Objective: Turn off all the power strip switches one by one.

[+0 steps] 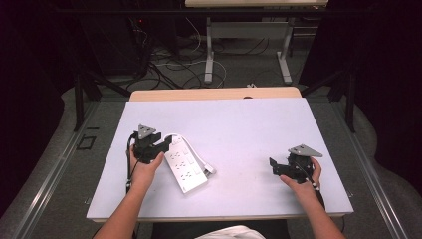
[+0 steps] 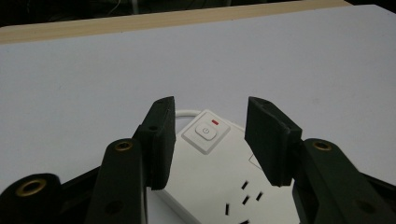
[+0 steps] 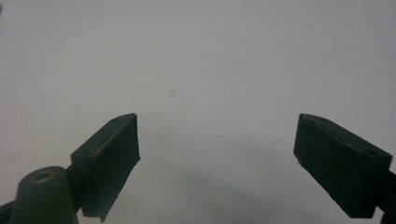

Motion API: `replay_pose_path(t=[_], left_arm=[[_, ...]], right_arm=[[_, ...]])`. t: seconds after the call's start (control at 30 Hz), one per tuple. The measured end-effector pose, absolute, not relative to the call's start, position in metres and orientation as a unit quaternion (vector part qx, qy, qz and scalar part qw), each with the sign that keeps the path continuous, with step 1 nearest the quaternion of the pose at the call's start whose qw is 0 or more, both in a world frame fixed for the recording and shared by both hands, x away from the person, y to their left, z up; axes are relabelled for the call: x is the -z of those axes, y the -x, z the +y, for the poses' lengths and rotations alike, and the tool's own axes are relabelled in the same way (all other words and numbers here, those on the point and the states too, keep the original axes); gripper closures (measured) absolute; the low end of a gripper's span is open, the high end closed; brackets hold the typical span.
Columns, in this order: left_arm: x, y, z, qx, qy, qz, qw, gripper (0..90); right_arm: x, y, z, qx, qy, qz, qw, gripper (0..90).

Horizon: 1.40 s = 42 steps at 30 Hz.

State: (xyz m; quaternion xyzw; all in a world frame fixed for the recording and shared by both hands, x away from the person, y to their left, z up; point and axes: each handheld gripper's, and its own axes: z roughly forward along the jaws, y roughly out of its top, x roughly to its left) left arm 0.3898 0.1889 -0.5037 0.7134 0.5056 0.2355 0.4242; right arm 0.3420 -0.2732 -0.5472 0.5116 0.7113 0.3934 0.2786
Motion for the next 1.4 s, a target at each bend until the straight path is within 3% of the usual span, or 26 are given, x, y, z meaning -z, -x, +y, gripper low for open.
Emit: replay_pose_path(t=[0.4, 1.17, 1.4], left_arm=[[0.511, -0.408, 0.176, -0.215, -0.722, 0.510, 0.416, 58.5], [0.518, -0.432, 0.164, -0.182, -0.750, 0.520, 0.367, 88.6], [0.515, -0.440, 0.156, -0.175, -0.760, 0.522, 0.345, 89.6]], right_arm=[[0.548, -0.342, -0.273, -0.395, -0.512, 0.711, 0.275, 14.3], [0.550, -0.344, -0.273, -0.395, -0.516, 0.712, 0.266, 14.4], [0.550, -0.344, -0.274, -0.395, -0.516, 0.713, 0.264, 14.4]])
